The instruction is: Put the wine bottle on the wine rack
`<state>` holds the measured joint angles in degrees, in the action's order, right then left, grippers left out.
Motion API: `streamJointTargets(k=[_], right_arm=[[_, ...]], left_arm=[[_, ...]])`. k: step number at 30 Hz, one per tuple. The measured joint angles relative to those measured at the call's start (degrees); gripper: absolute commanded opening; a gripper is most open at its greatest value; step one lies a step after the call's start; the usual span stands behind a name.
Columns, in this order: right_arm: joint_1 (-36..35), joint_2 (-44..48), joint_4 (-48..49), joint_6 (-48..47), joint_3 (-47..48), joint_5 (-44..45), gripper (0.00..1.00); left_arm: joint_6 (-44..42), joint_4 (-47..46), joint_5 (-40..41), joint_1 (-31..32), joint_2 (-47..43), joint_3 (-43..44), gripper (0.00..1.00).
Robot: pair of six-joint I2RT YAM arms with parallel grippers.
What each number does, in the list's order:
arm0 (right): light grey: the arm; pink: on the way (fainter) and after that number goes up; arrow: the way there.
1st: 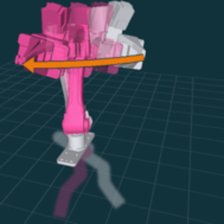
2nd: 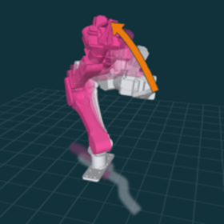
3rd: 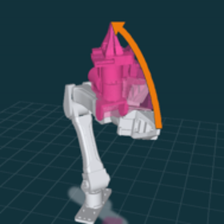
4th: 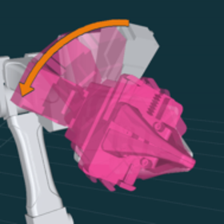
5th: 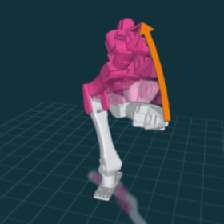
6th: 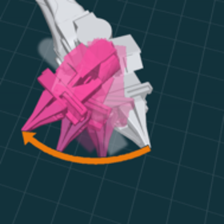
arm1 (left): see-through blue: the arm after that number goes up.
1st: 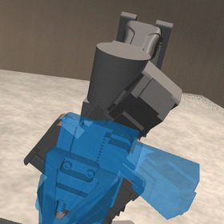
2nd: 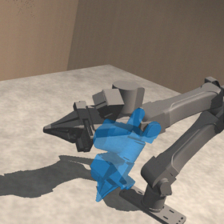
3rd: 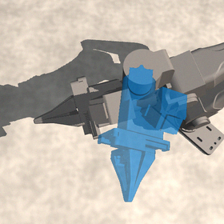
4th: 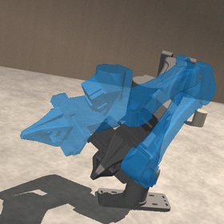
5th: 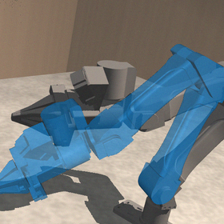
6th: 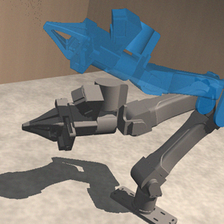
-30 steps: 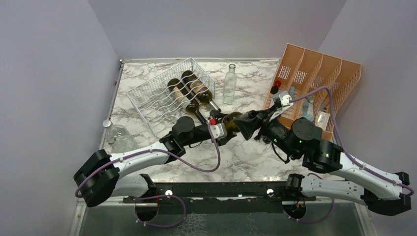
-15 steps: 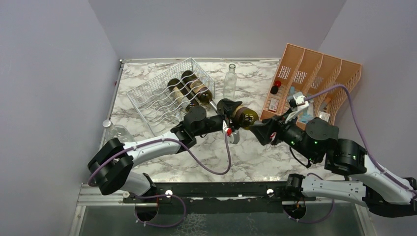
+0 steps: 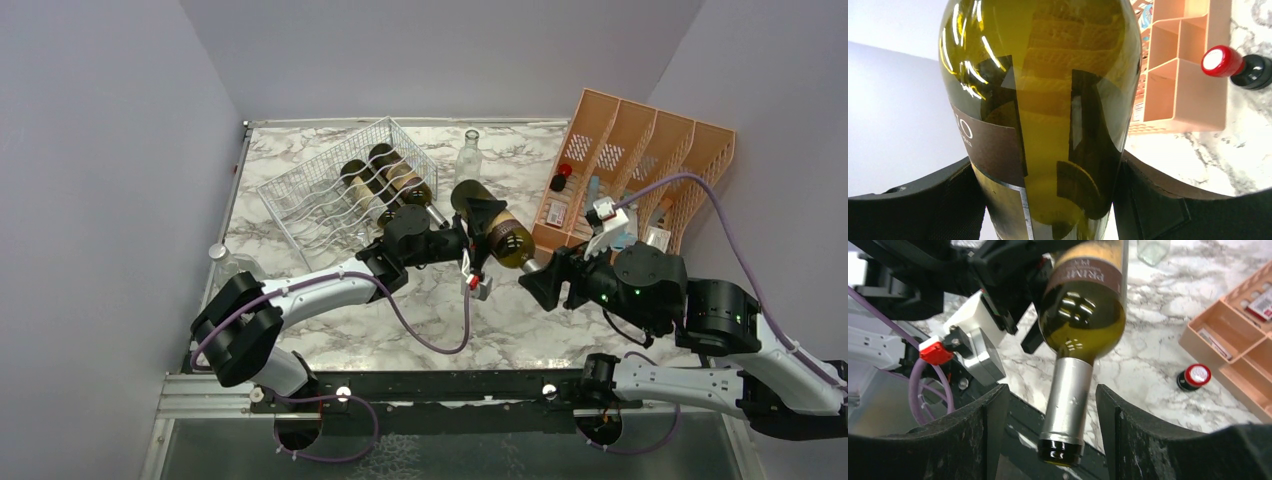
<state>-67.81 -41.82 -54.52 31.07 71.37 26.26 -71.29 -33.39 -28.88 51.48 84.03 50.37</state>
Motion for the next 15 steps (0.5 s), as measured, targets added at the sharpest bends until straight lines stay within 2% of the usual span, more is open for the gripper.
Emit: streamJointTargets(k=[4, 9, 15], right_arm=[[0.0, 0.0, -4.3, 2.9, 0.0, 0.1, 0.58], [0.0, -1.0, -5.6, 5.5, -1.3, 0.0, 0.57], [0.0, -8.4, -4.6, 6.9, -3.7, -1.0, 0.56]], left_arm=[[-5.2, 0.3, -0.5, 0.0, -0.1, 0.2, 0.0], [-11.6, 3.0, -1.4, 0.0, -1.3, 0.2, 0.0], [-21.0, 11.7, -1.4, 0.1, -4.7, 0.8, 0.0]])
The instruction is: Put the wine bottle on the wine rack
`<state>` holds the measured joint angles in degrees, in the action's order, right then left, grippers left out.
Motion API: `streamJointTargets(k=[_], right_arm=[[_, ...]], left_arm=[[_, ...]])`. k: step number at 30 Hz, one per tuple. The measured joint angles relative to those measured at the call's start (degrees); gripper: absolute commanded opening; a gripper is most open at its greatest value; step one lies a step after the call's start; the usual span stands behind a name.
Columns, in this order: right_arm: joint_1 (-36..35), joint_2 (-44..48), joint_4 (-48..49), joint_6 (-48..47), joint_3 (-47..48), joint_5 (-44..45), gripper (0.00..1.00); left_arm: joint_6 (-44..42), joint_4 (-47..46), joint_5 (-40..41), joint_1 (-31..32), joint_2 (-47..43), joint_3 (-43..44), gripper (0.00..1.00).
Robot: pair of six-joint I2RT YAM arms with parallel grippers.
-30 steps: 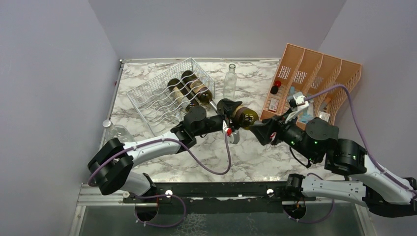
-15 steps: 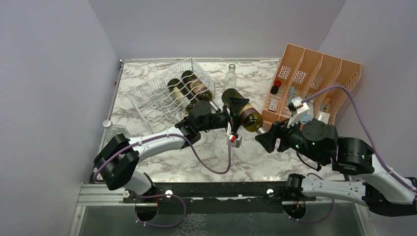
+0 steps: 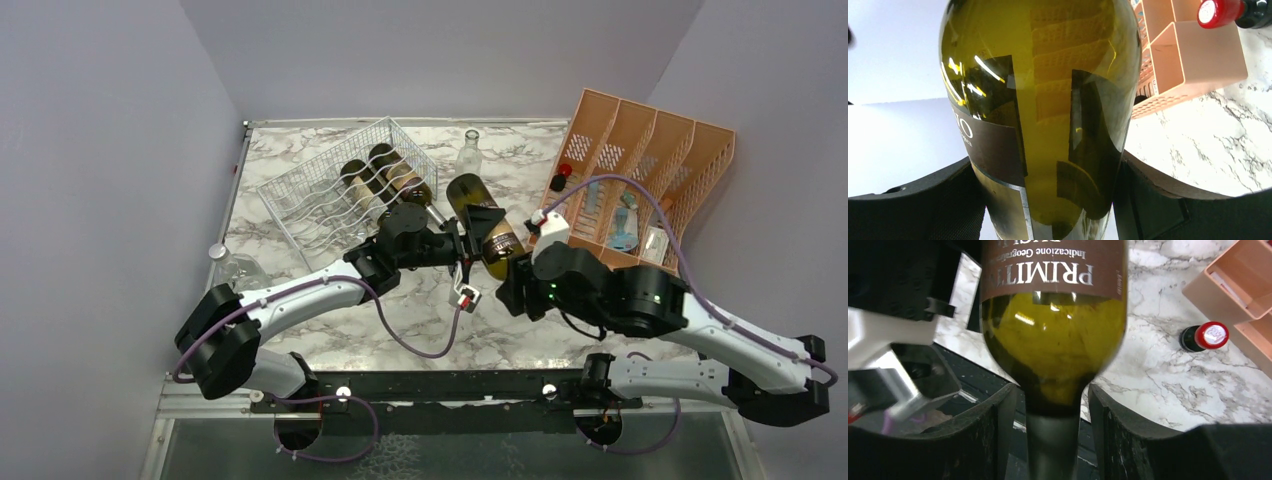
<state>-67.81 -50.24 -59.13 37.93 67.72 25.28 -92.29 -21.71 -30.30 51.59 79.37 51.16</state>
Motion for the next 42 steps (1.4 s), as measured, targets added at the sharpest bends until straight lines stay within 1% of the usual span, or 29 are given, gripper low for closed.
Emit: streamJointTargets(k=[2, 5, 7, 10, 12, 13, 14, 15, 17, 18, 20, 21, 22, 23, 27, 31, 38, 42], right_arm=[[0.0, -2.5, 0.8, 0.4, -0.9, -0.3, 0.56], [0.0, -3.7, 2.5, 1.0, -2.2, -0.6, 0.54], [0.0, -3.6, 3.8, 1.2, -3.0, -0.6, 0.51], [0.0, -3.9, 4.8, 1.5, -4.2, -0.6, 0.43], [0.0, -4.5, 4.9, 1.7, -4.5, -0.6, 0.32], [0.0, -5.0, 4.8, 2.0, -4.6, -0.7, 0.25], [0.0, -5.3, 4.8, 2.2, -4.6, -0.6, 0.13], [0.0, -5.6, 5.0, 2.4, -4.8, -0.6, 0.03], [0.0, -5.8, 5.3, 2.6, -5.0, -0.4, 0.01], [0.0, -5.7, 5.4, 2.8, -5.2, -0.2, 0.01], [0.0, -5.7, 5.4, 2.9, -5.2, 0.2, 0.01], [0.0, -5.7, 5.4, 3.0, -5.2, 0.6, 0.01], [0.0, -5.7, 5.4, 3.0, -5.2, 1.1, 0.01], [-0.1, -5.6, 5.4, 3.1, -5.2, 1.5, 0.01], [-0.5, -5.6, 5.5, 4.4, -5.2, 4.2, 0.01], [-0.5, -5.5, 4.6, 7.6, -5.2, 8.7, 0.01], [-0.4, -3.2, -0.9, 13.1, -5.2, 14.4, 0.01], [-0.4, -1.6, -3.0, 15.5, -5.2, 15.9, 0.01]], left_arm=[[-1.6, 2.1, 0.1, 0.1, -0.8, 0.3, 0.0], [-4.3, 5.9, 0.3, 0.3, -1.4, 1.4, 0.0], [-5.1, 7.8, 0.5, 0.3, -1.5, 1.9, 0.0], [-6.0, 9.2, 0.9, 0.2, -1.7, 1.9, 0.0], [-6.4, 10.6, 1.3, 0.2, -1.9, 1.9, 0.0], [-6.5, 11.1, 1.6, 0.1, -2.0, 1.9, 0.0], [-6.6, 11.4, 2.0, -0.1, -2.0, 1.9, 0.0], [-6.6, 11.6, 2.3, -0.2, -2.0, 1.9, 0.0], [-6.7, 12.0, 2.7, -0.3, -2.0, 1.9, 0.0], [-6.6, 12.1, 2.7, -0.3, -2.0, 1.9, 0.12], [-6.6, 12.2, 2.7, -0.3, -2.0, 1.9, 0.58], [-6.6, 12.1, 2.7, -0.3, -2.0, 1.9, 0.74], [-6.6, 12.0, 2.7, -0.3, -2.1, 1.9, 0.94], [-6.6, 11.9, 2.7, -0.3, -2.1, 1.9, 0.99], [-3.4, 9.6, 2.6, -0.2, -2.3, 2.0, 0.99], [-1.7, 8.0, 2.3, -0.1, -2.3, 2.3, 0.99], [-0.6, 5.9, 1.8, 0.2, -2.3, 3.3, 0.99], [3.0, 6.5, 1.9, 0.3, -2.3, 5.6, 0.99]])
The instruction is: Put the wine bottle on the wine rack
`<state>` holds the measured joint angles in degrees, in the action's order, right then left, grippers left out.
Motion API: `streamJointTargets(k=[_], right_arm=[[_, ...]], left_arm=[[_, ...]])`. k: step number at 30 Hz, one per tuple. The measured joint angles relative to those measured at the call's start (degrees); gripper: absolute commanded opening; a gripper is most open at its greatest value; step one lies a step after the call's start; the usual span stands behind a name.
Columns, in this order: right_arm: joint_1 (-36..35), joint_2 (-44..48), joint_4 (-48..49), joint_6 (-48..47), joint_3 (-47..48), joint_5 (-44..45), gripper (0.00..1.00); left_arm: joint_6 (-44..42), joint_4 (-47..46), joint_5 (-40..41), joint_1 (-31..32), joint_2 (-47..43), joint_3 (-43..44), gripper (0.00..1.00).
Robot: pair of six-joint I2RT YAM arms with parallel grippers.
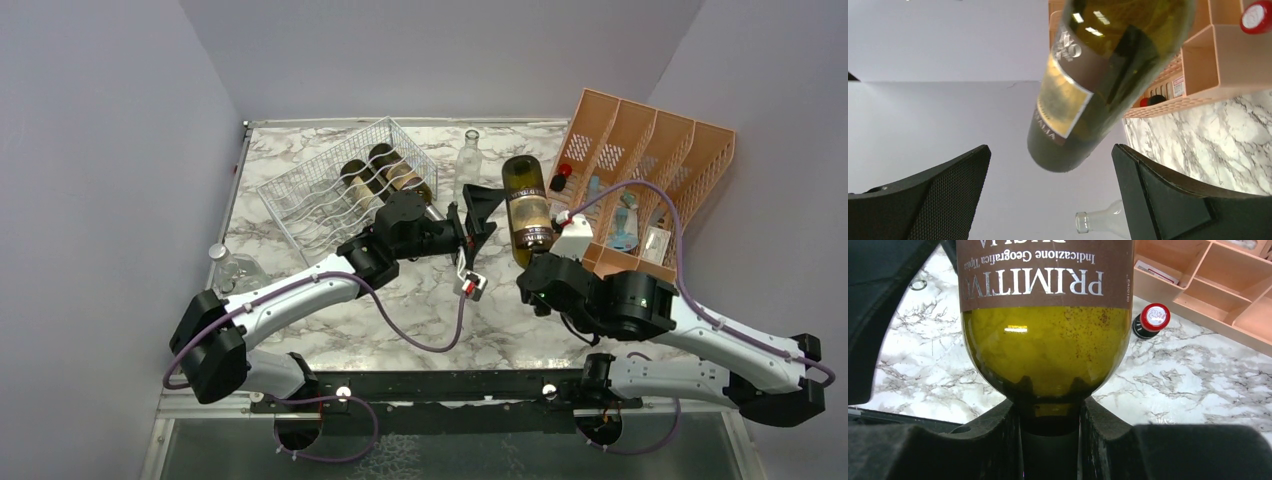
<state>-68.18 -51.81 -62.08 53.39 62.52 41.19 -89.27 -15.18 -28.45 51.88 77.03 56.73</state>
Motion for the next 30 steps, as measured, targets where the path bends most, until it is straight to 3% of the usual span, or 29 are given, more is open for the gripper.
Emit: streamJointTargets(k=[6, 12, 17, 22, 30], right_arm=[[0.0, 2.0, 0.6, 0.2, -2.5, -0.1, 0.01], [0.0, 4.2, 1.5, -1.2, -6.1, -1.8, 0.01], [0.0, 6.4, 7.2, -6.0, -10.1, -5.6, 0.01], [0.0, 6.5, 14.8, -14.4, -14.0, -12.5, 0.01], [0.0, -0.2, 26.6, -25.8, -14.9, -25.5, 0.01]], left_arm=[[15.5, -1.5, 4.9, 0.0, -1.1, 3.0, 0.99], [36.7, -2.2, 22.2, 0.0, -1.9, 11.6, 0.99], [49.3, -0.1, 35.0, -0.2, -1.9, 22.0, 0.99], [59.0, 4.7, 39.1, -0.2, -1.2, 28.5, 0.99], [75.2, 17.1, 44.9, -0.2, -1.9, 27.2, 0.99]])
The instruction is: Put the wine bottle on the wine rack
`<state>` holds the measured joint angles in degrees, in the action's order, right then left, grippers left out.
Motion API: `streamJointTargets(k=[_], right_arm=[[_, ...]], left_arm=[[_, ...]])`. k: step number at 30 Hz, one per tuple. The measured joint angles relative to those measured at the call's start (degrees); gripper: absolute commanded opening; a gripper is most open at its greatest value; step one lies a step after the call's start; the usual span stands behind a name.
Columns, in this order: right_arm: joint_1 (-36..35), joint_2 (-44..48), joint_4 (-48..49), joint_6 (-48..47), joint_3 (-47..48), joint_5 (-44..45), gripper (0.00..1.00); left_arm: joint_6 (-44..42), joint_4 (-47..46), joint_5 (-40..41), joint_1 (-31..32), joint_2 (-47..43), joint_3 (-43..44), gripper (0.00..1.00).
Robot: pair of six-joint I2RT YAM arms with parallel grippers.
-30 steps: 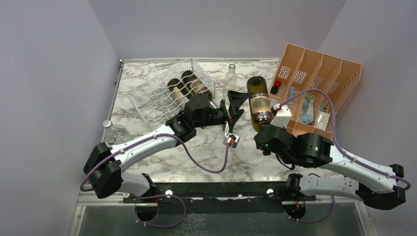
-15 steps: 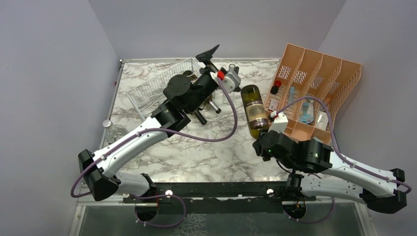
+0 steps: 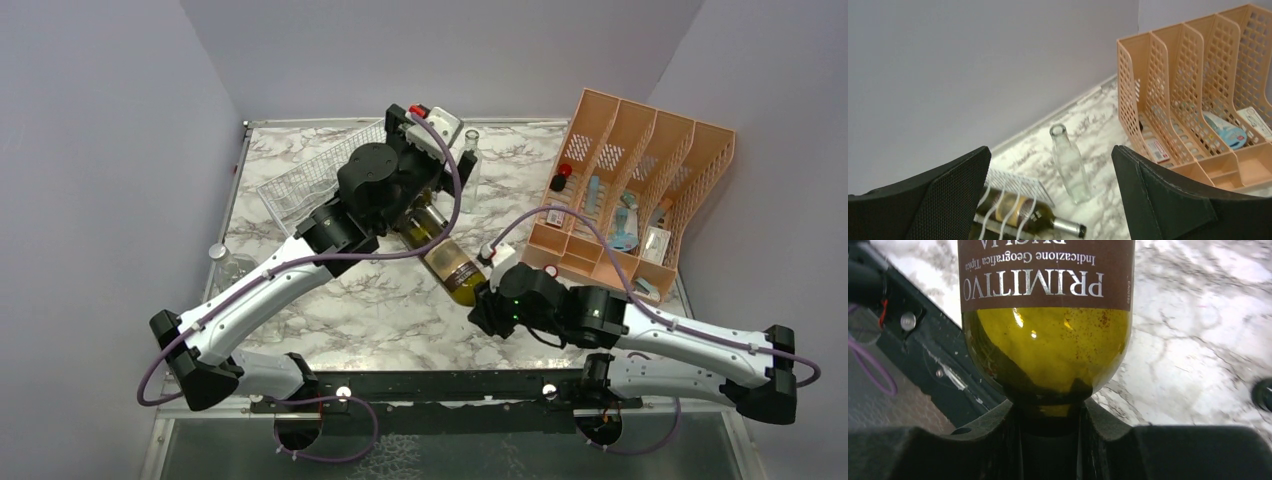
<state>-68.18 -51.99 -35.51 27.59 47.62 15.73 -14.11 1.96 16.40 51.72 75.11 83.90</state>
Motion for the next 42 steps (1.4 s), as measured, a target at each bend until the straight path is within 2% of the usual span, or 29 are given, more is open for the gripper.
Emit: streamJointTargets(k=[5, 11, 17, 30, 42], right_arm=[[0.0, -5.8, 5.9, -3.8, -2.4, -8.1, 0.01], [0.0, -13.7, 12.0, -5.0, -3.1, -14.3, 0.01], [0.0, -22.0, 19.2, -3.6, -3.0, -15.1, 0.01], [0.0, -33.3, 25.9, -0.5, 3.7, -17.3, 0.01], [0.0, -42.2, 27.0, 1.0, 9.0, -18.4, 0.01]], left_arm=[[7.6, 5.1, 2.8, 0.0, -5.6, -8.5, 0.99], [10.5, 6.7, 4.4, 0.0, -13.6, -15.0, 0.99], [9.4, 4.3, 7.5, 0.0, -19.0, -19.1, 0.99], [8.1, 2.4, 11.3, 0.0, -23.2, -24.0, 0.99], [8.1, 0.9, 11.5, 0.0, -26.9, -25.0, 0.99]])
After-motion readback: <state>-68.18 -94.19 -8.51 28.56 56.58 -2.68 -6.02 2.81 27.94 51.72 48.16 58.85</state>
